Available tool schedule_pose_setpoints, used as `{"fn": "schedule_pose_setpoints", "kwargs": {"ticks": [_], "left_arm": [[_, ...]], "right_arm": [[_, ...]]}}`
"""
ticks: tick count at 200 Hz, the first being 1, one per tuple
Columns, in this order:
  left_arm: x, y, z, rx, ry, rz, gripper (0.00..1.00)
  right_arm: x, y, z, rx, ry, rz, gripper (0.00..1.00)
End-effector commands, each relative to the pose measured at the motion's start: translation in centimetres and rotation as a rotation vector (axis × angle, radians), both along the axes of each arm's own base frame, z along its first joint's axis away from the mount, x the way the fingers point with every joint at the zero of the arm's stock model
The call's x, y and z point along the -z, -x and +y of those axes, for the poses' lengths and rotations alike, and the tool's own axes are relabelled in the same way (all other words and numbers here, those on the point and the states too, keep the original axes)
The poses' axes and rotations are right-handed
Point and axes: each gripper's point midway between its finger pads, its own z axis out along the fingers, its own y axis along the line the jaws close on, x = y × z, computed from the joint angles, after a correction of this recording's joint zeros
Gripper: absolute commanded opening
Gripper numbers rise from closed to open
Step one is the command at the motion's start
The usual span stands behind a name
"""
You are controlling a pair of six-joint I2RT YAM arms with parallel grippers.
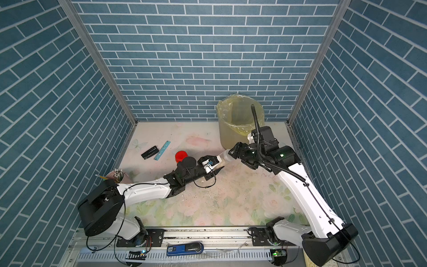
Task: Empty moldy rice from jars
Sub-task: Unscrew the lid from the jar.
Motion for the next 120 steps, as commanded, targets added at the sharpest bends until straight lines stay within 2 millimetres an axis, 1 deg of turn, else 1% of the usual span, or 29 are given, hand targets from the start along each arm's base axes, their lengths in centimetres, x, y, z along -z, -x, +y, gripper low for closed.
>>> {"fn": "schedule_pose_setpoints", "kwargs": {"ticks": [1, 21, 44, 60, 91, 120], "left_arm": [[-1.8, -0.5, -0.3, -0.006, 0.048, -0.047, 0.33], [-1.7, -0.5, -0.2, -0.007, 0.051, -0.047, 0.33], [-1.7, -0.4, -0.1, -0.01, 0.055, -0.048, 0.33], [-1.5, -0.4, -0.1, -0.01, 0.05, -0.046, 0.33], [-1.4, -0.5, 0.0, -0.014, 0.049, -0.047, 0.33], [-1.2, -0.5, 0.0, -0.018, 0.044, -0.045, 0.33]], "right_arm": [[-0.9, -0.6, 0.8, 0.021, -0.023, -0.002, 0.79], [-1.0, -0.9, 1.3, 0.005, -0.009, -0.004, 0.8], [-0.8, -1.2, 1.4, -0.013, 0.04, -0.006, 0.81], [-1.0, -1.4, 1.6, -0.023, 0.04, -0.012, 0.82], [-0.7, -1.2, 2.0, -0.044, 0.048, -0.004, 0.82], [-0.5, -0.9, 2.1, -0.08, 0.102, -0.014, 0.81]]}}
